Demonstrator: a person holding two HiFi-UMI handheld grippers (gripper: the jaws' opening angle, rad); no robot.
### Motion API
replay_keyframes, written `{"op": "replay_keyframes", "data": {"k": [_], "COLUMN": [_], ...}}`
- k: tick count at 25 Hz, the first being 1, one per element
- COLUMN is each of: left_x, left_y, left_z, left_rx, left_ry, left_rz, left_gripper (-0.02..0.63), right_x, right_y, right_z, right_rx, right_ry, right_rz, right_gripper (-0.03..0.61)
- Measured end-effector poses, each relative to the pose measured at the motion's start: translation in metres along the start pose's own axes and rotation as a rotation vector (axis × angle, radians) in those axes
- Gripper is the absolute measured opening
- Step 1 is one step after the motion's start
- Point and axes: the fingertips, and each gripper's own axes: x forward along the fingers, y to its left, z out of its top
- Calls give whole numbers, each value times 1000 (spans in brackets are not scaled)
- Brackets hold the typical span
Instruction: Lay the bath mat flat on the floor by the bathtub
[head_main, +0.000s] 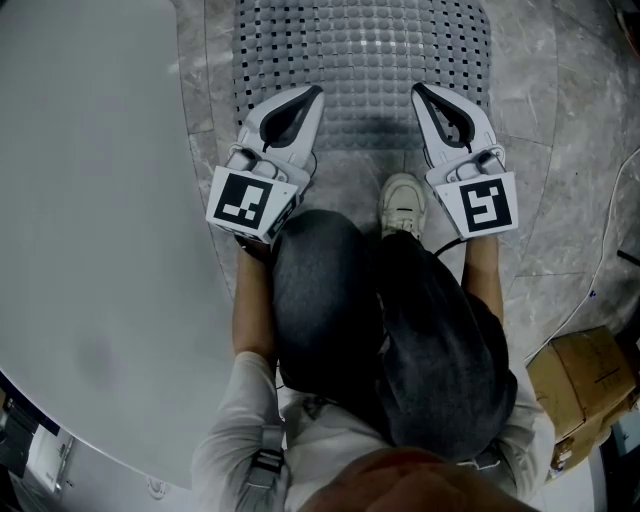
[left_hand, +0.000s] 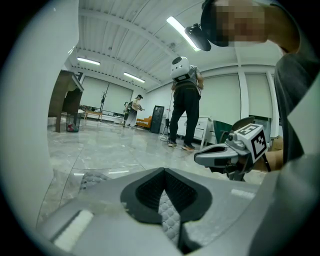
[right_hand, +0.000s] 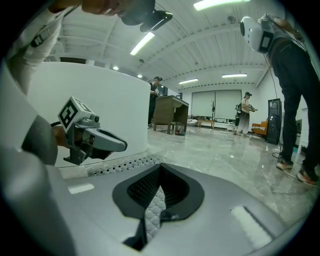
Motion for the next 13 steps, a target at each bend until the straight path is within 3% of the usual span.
{"op": "replay_keyframes", "data": {"k": [13], "left_x": [1], "left_y": [1], "left_z": [-2], "left_rx": [-2], "left_ry": [-2], "left_rz": [-1], "left_gripper": [2], "right_x": [2], "right_y": [1], "right_z": [-3], "right_rx": [-3], "right_ry": [3], "right_rz": [0], "right_gripper": [0]}}
